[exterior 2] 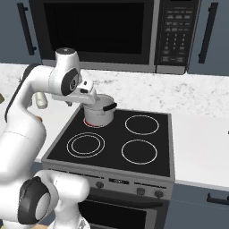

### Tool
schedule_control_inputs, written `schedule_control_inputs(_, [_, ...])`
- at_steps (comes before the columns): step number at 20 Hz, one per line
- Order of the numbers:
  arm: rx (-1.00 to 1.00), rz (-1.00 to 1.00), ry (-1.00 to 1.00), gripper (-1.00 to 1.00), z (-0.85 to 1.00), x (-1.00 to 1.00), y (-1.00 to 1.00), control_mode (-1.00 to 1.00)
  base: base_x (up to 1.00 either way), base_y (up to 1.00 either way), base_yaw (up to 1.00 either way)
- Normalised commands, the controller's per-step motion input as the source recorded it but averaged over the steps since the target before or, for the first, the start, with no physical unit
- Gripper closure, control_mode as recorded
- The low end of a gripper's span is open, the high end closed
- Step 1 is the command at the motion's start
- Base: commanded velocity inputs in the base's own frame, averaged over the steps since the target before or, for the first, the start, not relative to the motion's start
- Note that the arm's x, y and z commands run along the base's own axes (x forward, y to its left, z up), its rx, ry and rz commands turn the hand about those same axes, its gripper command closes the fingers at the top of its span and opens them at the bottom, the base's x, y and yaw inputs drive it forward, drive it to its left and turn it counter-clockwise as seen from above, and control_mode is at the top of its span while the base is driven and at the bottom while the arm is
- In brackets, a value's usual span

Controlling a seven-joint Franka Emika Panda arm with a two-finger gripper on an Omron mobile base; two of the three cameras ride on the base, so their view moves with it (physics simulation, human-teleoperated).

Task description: Put the broccoli and onion in the pot. Retrieve the spatula and lightly stir the vegetables in the pot.

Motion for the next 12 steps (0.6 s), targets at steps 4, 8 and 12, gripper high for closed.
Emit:
schedule_control_inputs(4, [-0.02,0.00,0.02,-1.00,-0.05,-0.16,0.24,-1.00,0.00,0.00,0.00])
schedule_control_inputs(8, [-0.07,0.03,0.07,-1.00,-0.23,-0.10,0.89,-1.00,0.00,0.00,0.00])
schedule_control_inputs(12, [-0.05,0.05,0.14,-1.00,-0.37,0.00,1.00,-1.00,0.00,0.00,0.00])
